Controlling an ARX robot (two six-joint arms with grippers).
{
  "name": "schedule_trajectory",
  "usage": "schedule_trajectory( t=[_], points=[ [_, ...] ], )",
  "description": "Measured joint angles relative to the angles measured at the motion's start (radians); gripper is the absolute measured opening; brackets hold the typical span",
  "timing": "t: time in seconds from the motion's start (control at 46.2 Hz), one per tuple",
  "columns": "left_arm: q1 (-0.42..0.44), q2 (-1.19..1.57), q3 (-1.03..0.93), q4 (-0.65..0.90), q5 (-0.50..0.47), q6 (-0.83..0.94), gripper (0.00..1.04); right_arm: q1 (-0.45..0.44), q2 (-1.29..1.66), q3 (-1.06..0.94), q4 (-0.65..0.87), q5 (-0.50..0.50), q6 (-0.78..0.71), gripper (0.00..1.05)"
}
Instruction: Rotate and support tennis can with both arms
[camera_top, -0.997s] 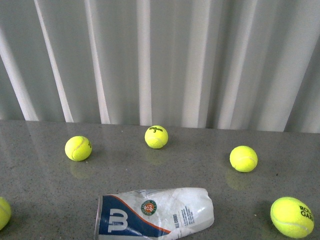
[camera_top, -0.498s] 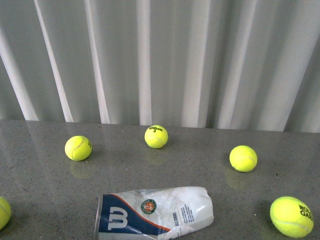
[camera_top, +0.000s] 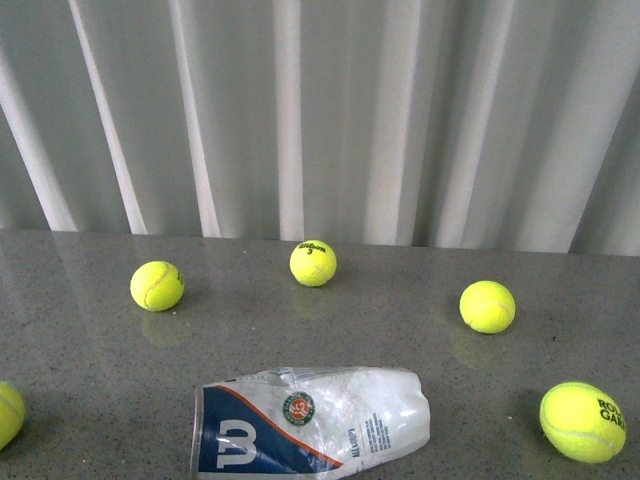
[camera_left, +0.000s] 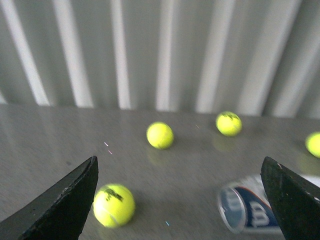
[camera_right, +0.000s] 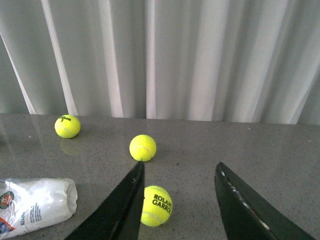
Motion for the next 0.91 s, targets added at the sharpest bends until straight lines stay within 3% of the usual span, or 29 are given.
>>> schedule_trajectory(
  t=[0.065,0.13,0.217,0.347,0.52,0.693,0.91],
  points=[
    [0.060,0.120,0.094,-0.209,0.173,-0.030,0.98,0.000,0.000,0.000,0.000,0.000,0.000,0.57],
    [0.080,0.222,0.170,-0.290,0.227,-0.040,0.98,0.000,0.000,0.000,0.000,-0.002,0.000,0.68],
    [0.056,0.333,0.261,-0.225,0.222,-0.050,0.98,0.000,0.000,0.000,0.000,0.000,0.000,0.80],
    [-0.049,0.563,0.431,-0.027,0.172,-0.034,0.98,0.000,0.000,0.000,0.000,-0.001,0.000,0.99],
    [-0.148,0.978,0.639,0.108,0.194,-0.035,0.98,0.000,0.000,0.000,0.000,-0.001,0.001,0.98],
    [-0.221,1.316,0.774,0.104,0.206,-0.049,0.98,0.000,0.000,0.000,0.000,0.000,0.001,0.98],
    [-0.291,1.584,0.774,0.179,0.227,-0.119,0.98,0.000,0.000,0.000,0.000,0.000,0.001,0.98]
  ],
)
